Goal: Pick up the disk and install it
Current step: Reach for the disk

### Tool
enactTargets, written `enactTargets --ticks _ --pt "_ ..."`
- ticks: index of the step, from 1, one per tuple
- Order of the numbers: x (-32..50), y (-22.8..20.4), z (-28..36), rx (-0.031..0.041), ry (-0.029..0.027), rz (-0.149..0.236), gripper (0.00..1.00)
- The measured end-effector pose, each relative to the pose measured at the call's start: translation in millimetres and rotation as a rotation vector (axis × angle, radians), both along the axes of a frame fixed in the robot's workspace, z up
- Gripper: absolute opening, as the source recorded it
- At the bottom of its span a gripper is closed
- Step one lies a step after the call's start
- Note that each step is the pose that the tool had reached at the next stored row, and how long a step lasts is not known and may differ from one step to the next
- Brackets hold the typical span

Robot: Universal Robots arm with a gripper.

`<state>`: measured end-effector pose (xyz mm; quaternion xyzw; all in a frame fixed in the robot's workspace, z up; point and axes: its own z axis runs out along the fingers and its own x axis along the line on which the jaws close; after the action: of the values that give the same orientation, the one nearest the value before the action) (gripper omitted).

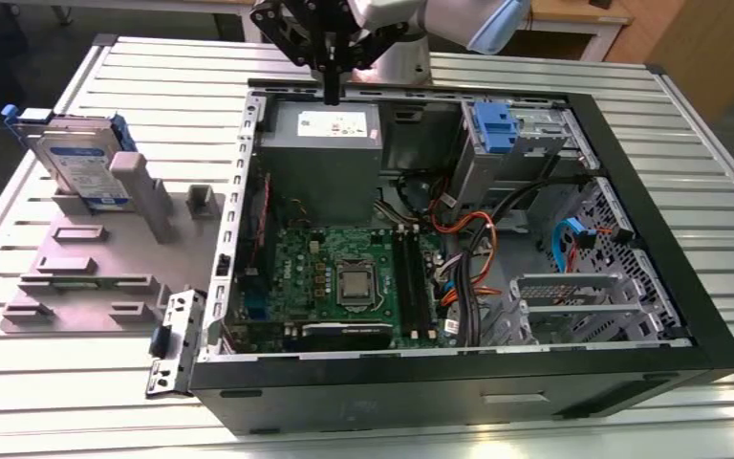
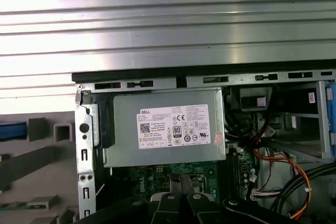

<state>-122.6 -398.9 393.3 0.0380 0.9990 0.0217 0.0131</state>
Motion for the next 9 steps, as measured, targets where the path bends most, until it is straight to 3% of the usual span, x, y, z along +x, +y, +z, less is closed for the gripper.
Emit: enactTargets --ticks 9 --pt "-10.1 0.0 -0.3 0.0001 -0.0002 0.000 0.11"
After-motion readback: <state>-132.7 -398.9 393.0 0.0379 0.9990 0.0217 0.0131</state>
